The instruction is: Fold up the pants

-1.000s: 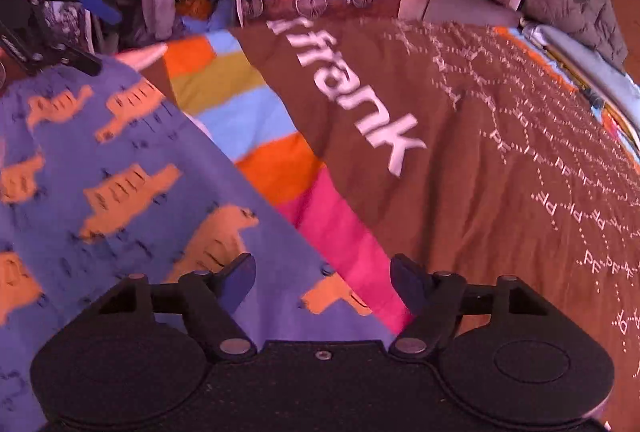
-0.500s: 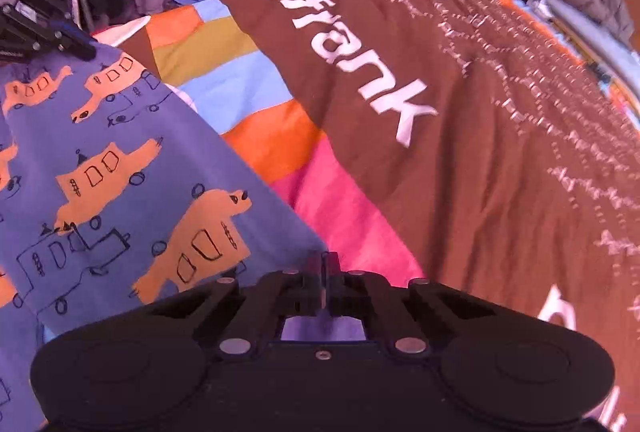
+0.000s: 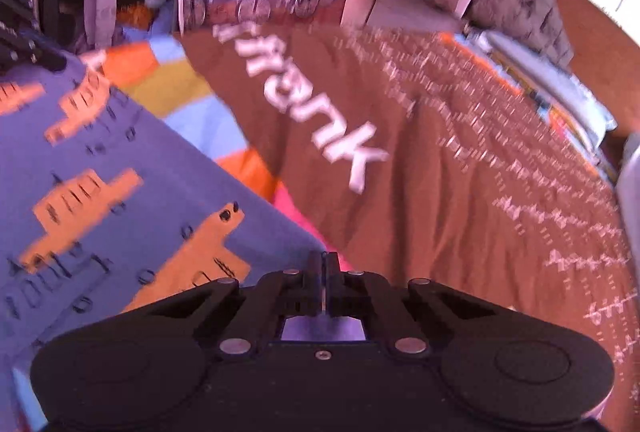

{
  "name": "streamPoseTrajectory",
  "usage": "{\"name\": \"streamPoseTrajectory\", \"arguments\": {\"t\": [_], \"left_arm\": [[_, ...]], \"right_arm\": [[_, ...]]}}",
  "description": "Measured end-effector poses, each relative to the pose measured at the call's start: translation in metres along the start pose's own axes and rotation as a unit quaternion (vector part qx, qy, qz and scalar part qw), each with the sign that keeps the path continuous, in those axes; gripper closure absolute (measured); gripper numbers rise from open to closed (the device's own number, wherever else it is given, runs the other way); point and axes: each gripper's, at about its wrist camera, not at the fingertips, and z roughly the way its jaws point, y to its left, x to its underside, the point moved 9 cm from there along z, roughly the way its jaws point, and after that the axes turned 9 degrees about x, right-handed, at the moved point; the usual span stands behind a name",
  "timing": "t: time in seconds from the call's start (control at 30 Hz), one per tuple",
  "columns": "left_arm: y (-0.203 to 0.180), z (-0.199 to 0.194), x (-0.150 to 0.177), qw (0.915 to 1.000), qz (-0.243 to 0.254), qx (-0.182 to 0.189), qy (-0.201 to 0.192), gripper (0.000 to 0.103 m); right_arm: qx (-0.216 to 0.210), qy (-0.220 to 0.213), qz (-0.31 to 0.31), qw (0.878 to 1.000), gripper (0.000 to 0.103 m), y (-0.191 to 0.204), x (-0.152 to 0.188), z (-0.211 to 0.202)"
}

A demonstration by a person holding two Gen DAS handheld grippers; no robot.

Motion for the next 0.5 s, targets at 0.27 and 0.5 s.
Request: {"name": "streamPoseTrajectory", "arguments": {"t": [0.27, 0.5], "left_arm": [[-0.028, -0.113, -0.001, 0.9982, 0.009, -0.006, -0.06, 0.102], [-0.078, -0.181, 0.058, 0.995, 0.058, 0.0, -0.081, 0.102]], "right_arm": [[0.011, -0.074, 0.025, 0.997, 0.103, -0.023, -0.009, -0.14], [-0.006, -0.102, 0.05, 0.994, 0.103, 0.007, 0.042, -0.253]]}}
